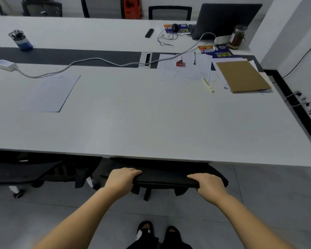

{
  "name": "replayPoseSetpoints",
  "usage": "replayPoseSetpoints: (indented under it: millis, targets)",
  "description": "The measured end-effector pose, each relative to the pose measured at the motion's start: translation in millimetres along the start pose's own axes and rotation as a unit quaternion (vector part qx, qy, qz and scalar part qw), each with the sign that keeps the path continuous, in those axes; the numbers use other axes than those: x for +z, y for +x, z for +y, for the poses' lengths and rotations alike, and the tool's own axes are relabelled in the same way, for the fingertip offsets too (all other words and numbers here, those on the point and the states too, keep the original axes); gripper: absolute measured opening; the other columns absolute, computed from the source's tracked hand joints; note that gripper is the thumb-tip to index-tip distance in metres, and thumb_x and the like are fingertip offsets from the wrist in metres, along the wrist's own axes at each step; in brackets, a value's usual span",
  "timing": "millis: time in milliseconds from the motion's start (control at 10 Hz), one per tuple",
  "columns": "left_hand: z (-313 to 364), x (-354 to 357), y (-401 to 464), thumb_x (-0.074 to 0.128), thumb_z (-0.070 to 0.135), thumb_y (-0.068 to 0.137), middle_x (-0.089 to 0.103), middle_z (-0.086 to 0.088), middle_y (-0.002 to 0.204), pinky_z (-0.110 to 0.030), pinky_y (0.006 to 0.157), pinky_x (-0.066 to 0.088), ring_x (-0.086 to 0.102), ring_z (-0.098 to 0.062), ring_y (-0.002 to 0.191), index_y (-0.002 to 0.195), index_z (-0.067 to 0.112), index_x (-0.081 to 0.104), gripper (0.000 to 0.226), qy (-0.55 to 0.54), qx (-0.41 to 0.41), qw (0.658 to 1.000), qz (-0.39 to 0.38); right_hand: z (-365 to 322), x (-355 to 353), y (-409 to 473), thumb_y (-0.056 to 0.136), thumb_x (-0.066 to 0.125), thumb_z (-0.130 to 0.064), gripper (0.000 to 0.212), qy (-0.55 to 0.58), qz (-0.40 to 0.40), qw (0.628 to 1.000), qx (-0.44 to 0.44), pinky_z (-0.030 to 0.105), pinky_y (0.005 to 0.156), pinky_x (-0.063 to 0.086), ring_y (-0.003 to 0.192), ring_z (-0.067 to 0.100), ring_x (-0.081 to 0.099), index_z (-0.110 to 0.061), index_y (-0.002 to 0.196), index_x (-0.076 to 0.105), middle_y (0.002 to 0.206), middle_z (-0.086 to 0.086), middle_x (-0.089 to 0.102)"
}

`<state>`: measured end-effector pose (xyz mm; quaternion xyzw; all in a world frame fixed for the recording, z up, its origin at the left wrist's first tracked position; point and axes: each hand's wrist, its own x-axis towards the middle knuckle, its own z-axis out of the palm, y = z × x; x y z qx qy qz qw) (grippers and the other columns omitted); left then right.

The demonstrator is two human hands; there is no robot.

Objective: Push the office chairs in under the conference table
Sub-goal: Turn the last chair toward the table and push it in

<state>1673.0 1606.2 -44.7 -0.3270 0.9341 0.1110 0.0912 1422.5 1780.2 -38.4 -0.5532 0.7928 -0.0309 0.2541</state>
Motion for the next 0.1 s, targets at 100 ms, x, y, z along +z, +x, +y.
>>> replayPoseSetpoints:
  millis: [100]
  targets:
    - [-3.3,17.3,-26.8,0.056,0.022,0.071,0.064,0.004,0.122,-0.029,0.091,0.048,0.059,-0.016,0.112,0.126,0.026,0.051,0.056,-0.013,0.076,0.994,0.082,-4.8,-4.0,-19.9,0.089,0.049,-0.036,0.06,-0.003,-0.045,0.998,-0.031,0.024,0.106,0.025,0.135,0.013,0.028,-0.032,0.142,0.022,0.149,-0.003,0.032]
